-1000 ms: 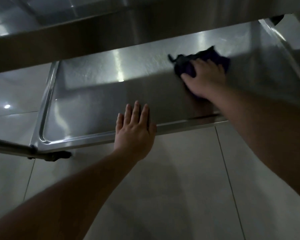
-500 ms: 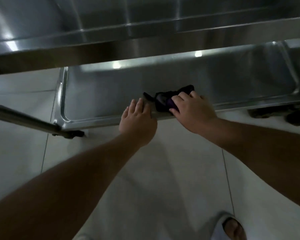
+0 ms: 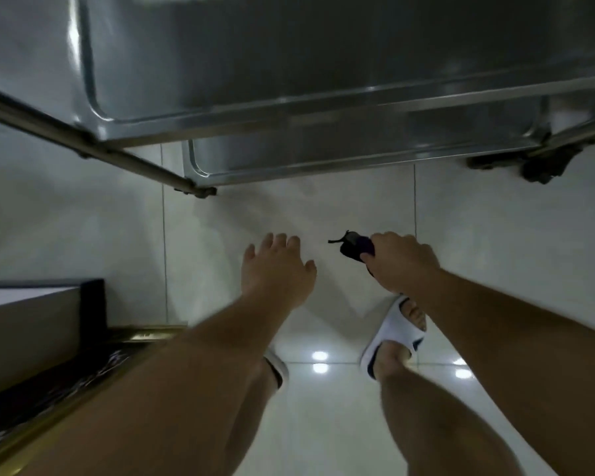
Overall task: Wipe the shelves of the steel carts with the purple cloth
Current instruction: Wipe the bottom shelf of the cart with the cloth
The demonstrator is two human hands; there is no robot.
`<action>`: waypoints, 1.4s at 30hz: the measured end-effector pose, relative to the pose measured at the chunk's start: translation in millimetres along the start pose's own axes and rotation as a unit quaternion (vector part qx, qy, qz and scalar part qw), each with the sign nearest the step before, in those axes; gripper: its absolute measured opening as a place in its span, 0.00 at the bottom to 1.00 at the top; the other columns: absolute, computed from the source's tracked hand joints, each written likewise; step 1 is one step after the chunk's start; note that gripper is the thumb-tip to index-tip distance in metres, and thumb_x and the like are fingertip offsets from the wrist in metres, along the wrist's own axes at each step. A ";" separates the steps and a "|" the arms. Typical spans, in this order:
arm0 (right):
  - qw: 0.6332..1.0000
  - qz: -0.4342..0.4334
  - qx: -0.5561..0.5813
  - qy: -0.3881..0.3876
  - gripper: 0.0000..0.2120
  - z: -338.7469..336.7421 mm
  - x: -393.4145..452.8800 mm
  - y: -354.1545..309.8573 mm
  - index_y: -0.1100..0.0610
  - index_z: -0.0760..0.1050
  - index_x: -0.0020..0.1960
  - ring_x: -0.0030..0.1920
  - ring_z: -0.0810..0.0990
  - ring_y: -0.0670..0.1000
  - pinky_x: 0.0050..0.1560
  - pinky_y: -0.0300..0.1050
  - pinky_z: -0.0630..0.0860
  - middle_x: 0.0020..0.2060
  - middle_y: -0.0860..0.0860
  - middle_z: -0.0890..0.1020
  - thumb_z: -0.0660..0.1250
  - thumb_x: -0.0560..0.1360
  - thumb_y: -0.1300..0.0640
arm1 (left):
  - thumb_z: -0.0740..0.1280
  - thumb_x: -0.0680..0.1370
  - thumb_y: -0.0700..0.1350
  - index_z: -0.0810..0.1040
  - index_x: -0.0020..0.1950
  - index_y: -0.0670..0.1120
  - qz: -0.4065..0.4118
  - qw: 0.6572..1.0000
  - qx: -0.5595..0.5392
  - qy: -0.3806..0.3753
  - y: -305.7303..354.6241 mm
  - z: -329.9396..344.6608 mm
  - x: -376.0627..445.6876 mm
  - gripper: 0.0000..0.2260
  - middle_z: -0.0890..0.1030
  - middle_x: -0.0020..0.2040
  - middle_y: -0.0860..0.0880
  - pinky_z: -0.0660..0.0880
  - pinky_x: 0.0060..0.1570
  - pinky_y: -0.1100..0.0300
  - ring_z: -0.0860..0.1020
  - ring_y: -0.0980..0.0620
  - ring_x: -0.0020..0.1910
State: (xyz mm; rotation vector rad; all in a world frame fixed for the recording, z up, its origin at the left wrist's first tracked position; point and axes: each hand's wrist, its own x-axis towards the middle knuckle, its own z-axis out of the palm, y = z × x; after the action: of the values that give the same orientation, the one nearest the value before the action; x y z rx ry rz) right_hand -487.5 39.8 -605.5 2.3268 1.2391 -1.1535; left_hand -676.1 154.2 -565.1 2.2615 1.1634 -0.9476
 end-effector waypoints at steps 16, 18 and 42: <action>0.998 0.018 0.050 0.045 0.15 -231.3 -301.2 46.9 0.50 0.74 0.63 0.60 0.76 0.56 0.52 0.50 0.68 0.59 0.50 0.79 0.57 0.85 0.42 | 0.55 0.84 0.59 0.69 0.75 0.50 0.012 0.998 -0.016 0.059 158.7 -221.2 -252.8 0.23 0.76 0.70 0.48 0.70 0.63 0.48 0.74 0.45 0.67; 0.996 0.029 0.054 0.070 0.14 -264.5 -330.8 60.9 0.49 0.74 0.62 0.60 0.76 0.56 0.50 0.50 0.66 0.59 0.49 0.79 0.57 0.85 0.42 | 0.55 0.84 0.59 0.69 0.75 0.51 0.028 0.996 -0.031 0.083 183.0 -253.1 -273.7 0.22 0.75 0.71 0.48 0.69 0.65 0.48 0.73 0.45 0.68; 0.920 0.166 0.149 0.323 0.14 -532.2 -445.1 154.2 0.47 0.75 0.60 0.52 0.78 0.52 0.52 0.51 0.76 0.54 0.46 0.81 0.58 0.84 0.40 | 0.57 0.85 0.57 0.64 0.81 0.50 0.228 0.957 -0.034 0.174 288.7 -543.6 -285.7 0.25 0.70 0.78 0.47 0.70 0.71 0.46 0.71 0.43 0.74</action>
State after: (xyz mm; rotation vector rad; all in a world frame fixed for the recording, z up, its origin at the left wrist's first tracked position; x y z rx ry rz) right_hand -228.9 -18.0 54.0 3.1458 0.7992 -0.4864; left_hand -350.8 182.5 29.8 2.5434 0.7234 -0.3366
